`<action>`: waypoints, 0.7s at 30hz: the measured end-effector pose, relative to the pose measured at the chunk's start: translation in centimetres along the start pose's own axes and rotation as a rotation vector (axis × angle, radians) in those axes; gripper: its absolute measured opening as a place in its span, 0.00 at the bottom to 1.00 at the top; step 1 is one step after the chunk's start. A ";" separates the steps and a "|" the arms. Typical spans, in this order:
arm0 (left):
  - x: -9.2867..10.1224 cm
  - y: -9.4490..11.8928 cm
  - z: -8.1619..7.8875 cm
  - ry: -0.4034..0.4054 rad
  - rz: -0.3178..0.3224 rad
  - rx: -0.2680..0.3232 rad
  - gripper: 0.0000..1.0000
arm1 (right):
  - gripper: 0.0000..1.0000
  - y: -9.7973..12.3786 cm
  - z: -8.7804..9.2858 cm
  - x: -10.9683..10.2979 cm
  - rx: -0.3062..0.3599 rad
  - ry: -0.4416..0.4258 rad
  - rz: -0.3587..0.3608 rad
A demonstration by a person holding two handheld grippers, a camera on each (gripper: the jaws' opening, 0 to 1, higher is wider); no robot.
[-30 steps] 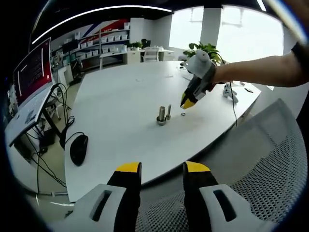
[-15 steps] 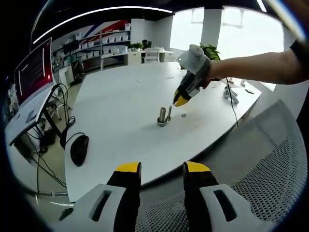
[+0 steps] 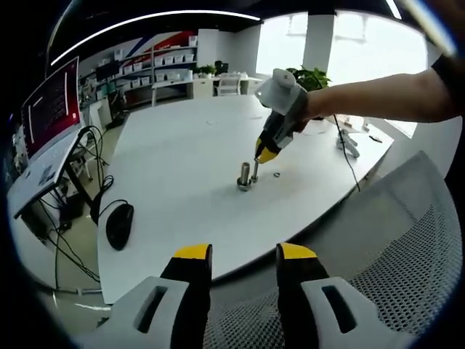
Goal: Place the washer onto the threaded stud by aligning its center hole with the stud, sliding it down to the base, and recovering from edge contact or off-axis alignment until the washer reaches the visible bottom stop.
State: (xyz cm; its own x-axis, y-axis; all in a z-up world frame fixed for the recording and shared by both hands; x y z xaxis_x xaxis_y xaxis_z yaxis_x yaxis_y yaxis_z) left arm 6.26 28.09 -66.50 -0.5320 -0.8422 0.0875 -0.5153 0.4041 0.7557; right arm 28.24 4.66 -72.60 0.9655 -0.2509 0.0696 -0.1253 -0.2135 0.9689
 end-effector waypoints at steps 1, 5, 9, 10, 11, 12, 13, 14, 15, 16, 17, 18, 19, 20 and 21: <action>0.0 0.0 0.0 0.000 0.000 0.000 0.34 | 0.14 -0.1 0.0 0.0 -0.005 0.002 0.001; 0.0 0.0 0.0 0.000 0.001 -0.001 0.34 | 0.14 -0.5 0.1 -0.1 -0.020 0.016 0.002; 0.0 0.0 0.0 0.000 0.001 -0.003 0.34 | 0.14 -1.0 0.1 0.0 -0.030 0.022 -0.001; 0.0 0.0 0.0 0.000 0.001 -0.002 0.34 | 0.14 -1.2 0.1 0.0 -0.031 0.021 -0.002; 0.0 0.0 0.0 0.000 0.001 -0.002 0.34 | 0.14 -1.4 0.1 0.1 -0.036 0.020 -0.003; 0.0 0.0 0.0 0.000 0.002 -0.003 0.34 | 0.14 -1.5 0.1 0.1 -0.040 0.020 -0.003; 0.0 0.0 0.0 0.000 0.002 -0.004 0.34 | 0.14 -1.8 0.1 0.1 -0.045 0.018 -0.005; 0.0 0.0 0.0 0.000 0.002 -0.004 0.34 | 0.14 -1.9 0.1 0.1 -0.048 0.018 -0.007; 0.0 0.0 0.0 0.000 0.002 -0.005 0.34 | 0.14 -2.2 0.1 0.1 -0.054 0.017 -0.007; 0.0 0.0 0.0 0.000 0.002 -0.005 0.34 | 0.14 -2.4 0.1 0.1 -0.058 0.016 -0.007; 0.0 0.0 0.0 0.000 0.003 -0.006 0.34 | 0.14 -2.7 0.2 0.1 -0.062 0.013 -0.009; 0.0 0.0 0.0 0.000 0.003 -0.006 0.34 | 0.14 -2.9 0.2 0.1 -0.064 0.012 -0.012; 0.0 0.0 0.0 0.000 0.003 -0.006 0.34 | 0.14 -3.1 0.2 0.1 -0.068 0.011 -0.014; 0.0 0.0 0.0 0.001 0.003 -0.006 0.34 | 0.14 -3.3 0.2 0.1 -0.073 0.011 -0.015; 0.0 0.0 0.0 0.001 0.002 -0.006 0.34 | 0.14 -3.5 0.2 0.0 -0.077 0.011 -0.017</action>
State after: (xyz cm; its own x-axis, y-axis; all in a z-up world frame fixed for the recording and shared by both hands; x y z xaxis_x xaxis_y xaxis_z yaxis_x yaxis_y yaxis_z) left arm 6.24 28.09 -66.55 -0.5326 -0.8415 0.0900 -0.5097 0.4038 0.7597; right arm 28.64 5.19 -76.06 0.9699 -0.2371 0.0550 -0.0912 -0.1444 0.9853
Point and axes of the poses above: the point that each gripper's makers call its tool centre point, and the gripper's own axes: y roughly backward along the fingers, x roughly to its right, z roughly out of its underside, the point moved 9 cm from there along y, roughly backward along the fingers, and after that the axes turned 9 degrees about -x, right-handed, at the moved point
